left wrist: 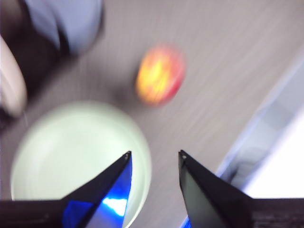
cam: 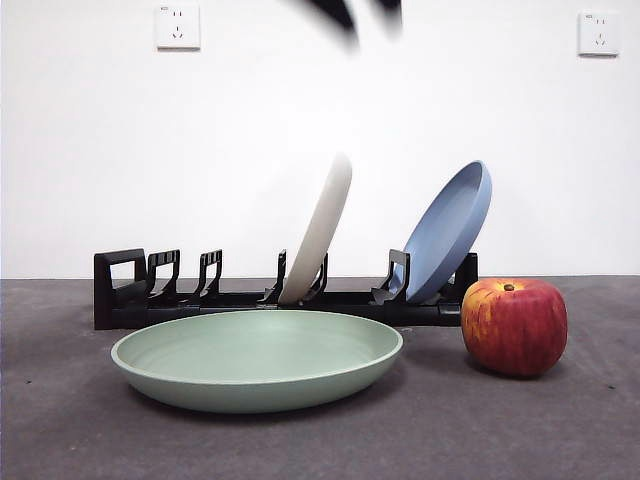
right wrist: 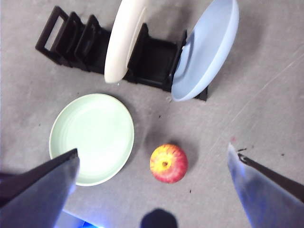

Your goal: Take the green plate from the plate rack,put the plate on the table,take the apple from the table,put the apple in the plate

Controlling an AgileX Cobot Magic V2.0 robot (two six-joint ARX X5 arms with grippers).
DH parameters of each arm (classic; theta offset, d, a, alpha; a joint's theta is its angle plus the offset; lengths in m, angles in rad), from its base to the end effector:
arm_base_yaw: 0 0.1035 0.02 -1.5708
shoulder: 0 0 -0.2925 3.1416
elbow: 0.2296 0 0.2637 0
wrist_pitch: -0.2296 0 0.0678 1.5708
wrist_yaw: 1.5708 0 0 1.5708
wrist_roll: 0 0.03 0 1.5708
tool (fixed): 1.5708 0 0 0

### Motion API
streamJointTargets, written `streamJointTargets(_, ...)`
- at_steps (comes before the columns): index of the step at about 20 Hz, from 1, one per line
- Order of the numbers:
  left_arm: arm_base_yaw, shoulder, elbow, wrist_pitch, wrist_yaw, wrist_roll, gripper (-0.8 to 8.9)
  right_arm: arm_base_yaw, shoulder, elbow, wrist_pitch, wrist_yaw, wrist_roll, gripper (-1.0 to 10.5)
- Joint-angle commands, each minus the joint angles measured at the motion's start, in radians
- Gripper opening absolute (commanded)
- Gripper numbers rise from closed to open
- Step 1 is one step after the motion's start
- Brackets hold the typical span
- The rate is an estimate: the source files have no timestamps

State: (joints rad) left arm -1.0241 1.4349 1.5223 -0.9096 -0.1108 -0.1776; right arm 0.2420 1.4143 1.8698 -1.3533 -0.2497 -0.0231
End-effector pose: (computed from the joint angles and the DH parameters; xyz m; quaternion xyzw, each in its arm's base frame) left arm 0.1574 -0.2523 0.4040 0.1410 0.3715 -0.3727 0.8386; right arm 0.2303 0.0645 0.4835 -0.0084 0.4314 0.2243 0.8738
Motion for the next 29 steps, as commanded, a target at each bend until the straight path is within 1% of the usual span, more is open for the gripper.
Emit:
streamJointTargets(1,0.006,-0.174,-0.008,0.024,0.044,0.043,1.67,0.006,-0.005,-0.042,-0.023,0.005,-0.012,6.6)
streamJointTargets(3,0.018,-0.311,-0.008,0.024,0.041,0.051,1.67,0.042,-0.029,-0.132,-0.01,0.012,-0.011,6.6)
streamJointTargets(5,0.033,-0.422,-0.008,-0.005,0.04,0.056,1.67,0.069,-0.078,-0.276,0.062,0.059,-0.001,6.6)
streamJointTargets(6,0.043,-0.468,-0.008,-0.032,0.04,0.059,1.67,0.077,-0.106,-0.357,0.106,0.082,0.019,6.6)
streamJointTargets(9,0.078,-0.573,-0.008,-0.141,0.039,0.074,1.67,0.107,-0.171,-0.577,0.262,0.124,0.086,6.6)
streamJointTargets(12,0.092,-0.626,-0.009,-0.298,0.036,0.068,1.67,0.134,-0.174,-0.715,0.348,0.173,0.103,6.6)
streamJointTargets(14,0.091,-0.642,-0.01,-0.406,0.03,0.068,1.67,0.16,-0.171,-0.791,0.43,0.173,0.126,6.6)
streamJointTargets(15,0.091,-0.652,-0.016,-0.418,0.017,0.066,1.67,0.171,-0.166,-0.819,0.473,0.177,0.135,6.6)
streamJointTargets(17,0.091,-0.689,-0.037,-0.417,0.014,0.066,1.67,0.184,-0.144,-0.842,0.533,0.213,0.152,6.6)
streamJointTargets(21,0.091,-0.768,-0.082,-0.417,0.011,0.044,1.67,0.191,-0.093,-0.842,0.581,0.245,0.154,6.6)
streamJointTargets(29,0.089,-0.98,-0.135,-0.417,0.002,-0.048,1.66,0.191,0.059,-0.842,0.654,0.251,0.153,6.6)
